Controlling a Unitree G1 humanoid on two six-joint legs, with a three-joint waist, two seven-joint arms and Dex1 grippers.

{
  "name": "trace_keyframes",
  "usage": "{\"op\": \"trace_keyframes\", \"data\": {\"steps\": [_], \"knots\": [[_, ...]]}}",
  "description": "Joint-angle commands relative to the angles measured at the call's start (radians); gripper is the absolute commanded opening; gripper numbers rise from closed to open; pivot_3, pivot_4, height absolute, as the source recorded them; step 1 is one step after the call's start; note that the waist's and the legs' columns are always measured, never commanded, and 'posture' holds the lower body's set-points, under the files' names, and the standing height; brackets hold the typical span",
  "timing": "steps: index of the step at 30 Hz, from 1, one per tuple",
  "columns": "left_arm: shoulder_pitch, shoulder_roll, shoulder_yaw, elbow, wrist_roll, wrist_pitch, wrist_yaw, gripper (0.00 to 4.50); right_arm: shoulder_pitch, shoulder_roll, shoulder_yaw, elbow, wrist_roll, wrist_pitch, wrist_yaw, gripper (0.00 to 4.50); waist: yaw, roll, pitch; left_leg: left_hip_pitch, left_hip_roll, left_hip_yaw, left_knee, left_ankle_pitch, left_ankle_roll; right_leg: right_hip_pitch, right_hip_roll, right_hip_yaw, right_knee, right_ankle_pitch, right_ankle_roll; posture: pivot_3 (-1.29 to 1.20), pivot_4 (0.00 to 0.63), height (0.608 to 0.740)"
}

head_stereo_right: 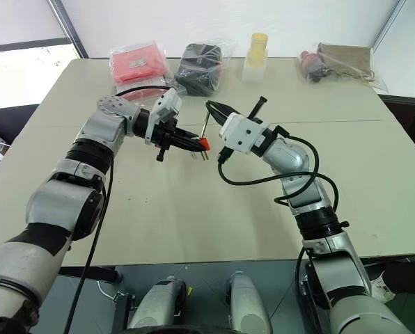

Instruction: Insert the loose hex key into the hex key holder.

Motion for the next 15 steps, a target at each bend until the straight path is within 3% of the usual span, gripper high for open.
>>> {"op": "trace_keyframes", "data": {"steps": [1,15], "knots": [[-0.014,0.013,0.021,-0.008,-0.002,-0.023,0.005,0.0,-0.017,-0.01,-0.019,-0.013,0.002,-0.01,-0.004,0.1,0.0,0.0,0.0,0.0,0.0,0.0,0.0,0.0,0.0,0.0,0.0,0.0,0.0,0.0,0.0,0.0,0.15,0.74],[-0.03,0.004,-0.001,0.032,0.041,-0.063,0.01,0.0,-0.015,0.0,-0.006,-0.064,0.006,-0.024,0.01,0.1,0.0,0.0,0.0,0.0,0.0,0.0,0.0,0.0,0.0,0.0,0.0,0.0,0.0,0.0,0.0,0.0,0.15,0.74]]}}
